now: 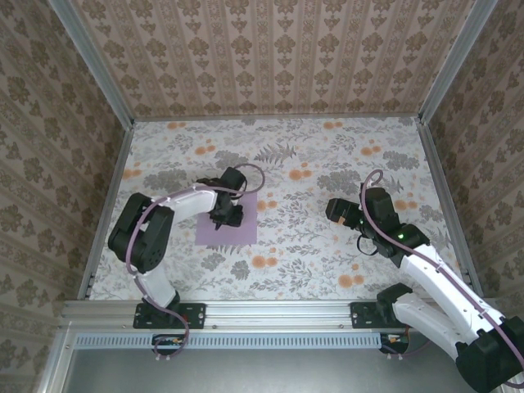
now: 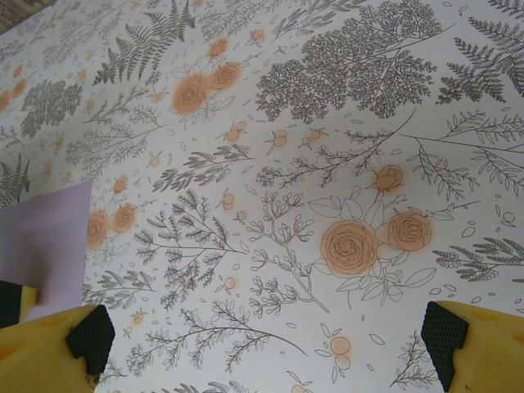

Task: Fold a paper plane with a square sheet of paper (fold left side to right side)
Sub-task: Move the square sheet of paper to the center of the table.

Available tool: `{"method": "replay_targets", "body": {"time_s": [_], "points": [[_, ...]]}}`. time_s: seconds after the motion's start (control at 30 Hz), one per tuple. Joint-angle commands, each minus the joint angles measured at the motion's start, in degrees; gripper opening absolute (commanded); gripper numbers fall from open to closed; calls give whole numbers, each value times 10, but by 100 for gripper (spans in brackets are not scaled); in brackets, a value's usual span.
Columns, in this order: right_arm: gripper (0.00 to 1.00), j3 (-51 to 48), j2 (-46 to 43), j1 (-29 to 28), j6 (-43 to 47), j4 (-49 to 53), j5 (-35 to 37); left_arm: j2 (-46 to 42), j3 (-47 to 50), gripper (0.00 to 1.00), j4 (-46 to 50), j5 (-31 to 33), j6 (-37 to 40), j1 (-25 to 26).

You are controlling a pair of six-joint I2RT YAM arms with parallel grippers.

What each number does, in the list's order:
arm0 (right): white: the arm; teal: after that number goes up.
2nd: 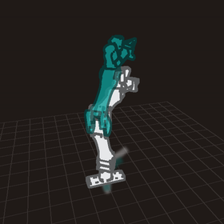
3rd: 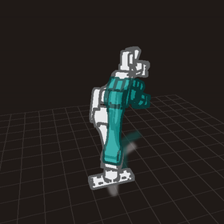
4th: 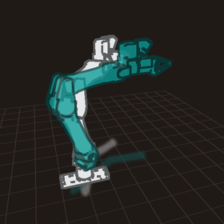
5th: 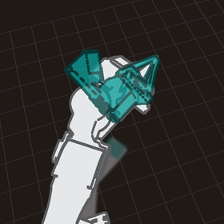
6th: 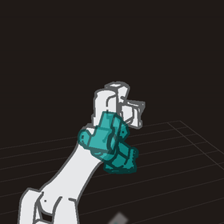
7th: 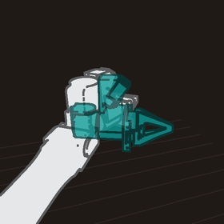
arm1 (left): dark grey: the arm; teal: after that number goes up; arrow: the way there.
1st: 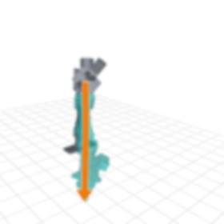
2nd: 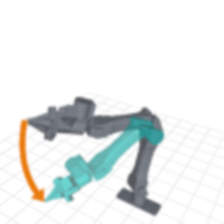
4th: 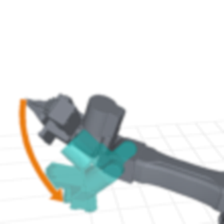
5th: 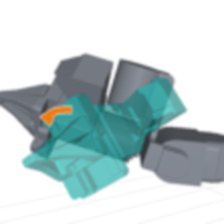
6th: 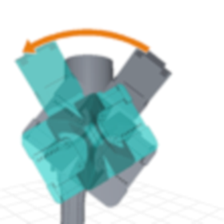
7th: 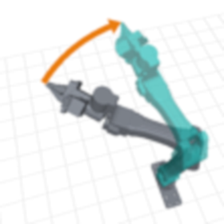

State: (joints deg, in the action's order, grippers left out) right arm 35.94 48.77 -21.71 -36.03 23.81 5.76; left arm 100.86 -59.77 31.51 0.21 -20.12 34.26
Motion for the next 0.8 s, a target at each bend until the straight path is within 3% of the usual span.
{"method": "replay_targets", "body": {"time_s": [0.0,0.37,0.77], "points": [[100,13,1,-5,2,-5,16,36,-26,27,5,-26,-3,26],[100,14,1,-5,2,2,20,127,-150,27,16,-79,-46,90],[100,9,2,-6,-3,7,27,208,-245,27,-10,-153,-83,103]]}}
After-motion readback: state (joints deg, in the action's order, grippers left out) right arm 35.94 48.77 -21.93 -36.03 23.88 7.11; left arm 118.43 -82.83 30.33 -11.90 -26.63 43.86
